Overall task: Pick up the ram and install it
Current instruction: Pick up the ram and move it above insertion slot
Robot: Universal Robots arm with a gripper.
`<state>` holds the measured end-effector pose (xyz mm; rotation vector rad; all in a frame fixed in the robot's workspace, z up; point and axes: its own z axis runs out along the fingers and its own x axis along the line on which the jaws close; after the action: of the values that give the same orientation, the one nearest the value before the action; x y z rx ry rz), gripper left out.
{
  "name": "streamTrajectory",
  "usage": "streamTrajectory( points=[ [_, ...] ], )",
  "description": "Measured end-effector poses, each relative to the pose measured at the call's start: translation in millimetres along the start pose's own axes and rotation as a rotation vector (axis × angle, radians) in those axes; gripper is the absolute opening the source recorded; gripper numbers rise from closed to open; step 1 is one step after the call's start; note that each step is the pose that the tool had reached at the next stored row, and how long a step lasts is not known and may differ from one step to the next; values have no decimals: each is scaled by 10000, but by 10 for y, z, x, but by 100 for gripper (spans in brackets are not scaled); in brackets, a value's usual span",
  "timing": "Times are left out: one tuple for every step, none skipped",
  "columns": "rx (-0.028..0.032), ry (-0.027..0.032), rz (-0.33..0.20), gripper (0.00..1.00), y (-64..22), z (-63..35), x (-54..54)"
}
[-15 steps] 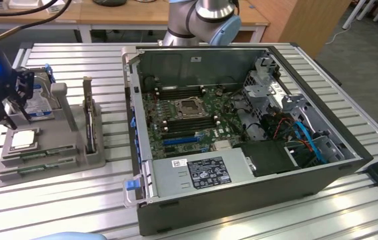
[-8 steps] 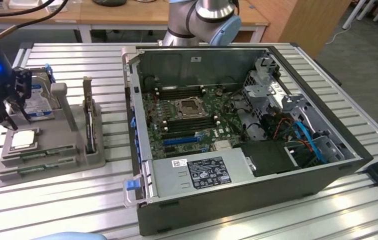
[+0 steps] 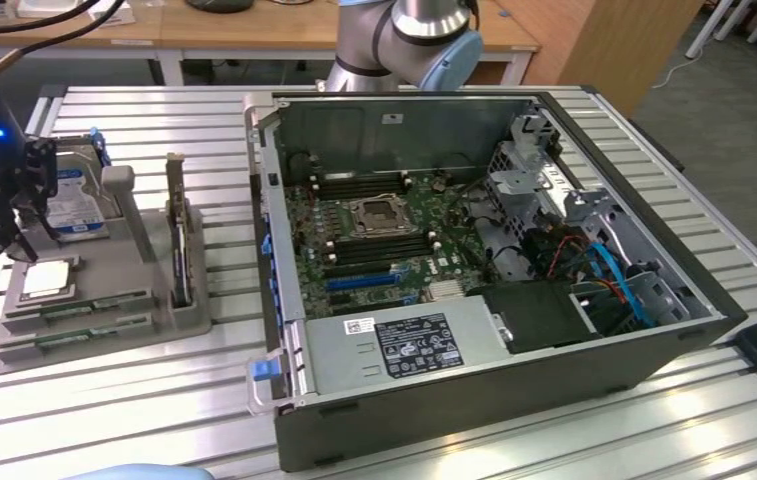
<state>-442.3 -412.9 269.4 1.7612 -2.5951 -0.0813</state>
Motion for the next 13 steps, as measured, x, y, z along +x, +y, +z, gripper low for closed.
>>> streamTrajectory(
  points=[
    [-4, 8, -180, 35, 0, 2, 0],
    [-10, 17, -360, 35, 0, 3, 0],
    [-14, 24, -540, 35, 0, 5, 0],
    [-18, 32, -719, 35, 0, 7, 0],
    [-23, 41, -909, 35, 0, 9, 0],
    [-28, 49, -1088, 35, 0, 10, 0],
    [-32, 57, -1268, 35, 0, 11, 0],
    [-35, 65, -1454, 35, 0, 12, 1],
    [-35, 72, -1628, 35, 0, 13, 1],
    [-35, 78, -1808, 35, 0, 14, 0],
    [-35, 85, -1987, 35, 0, 15, 0],
    [-35, 92, -2183, 35, 0, 16, 0],
    [-33, 98, -2363, 35, -1, 17, 1]
  ],
)
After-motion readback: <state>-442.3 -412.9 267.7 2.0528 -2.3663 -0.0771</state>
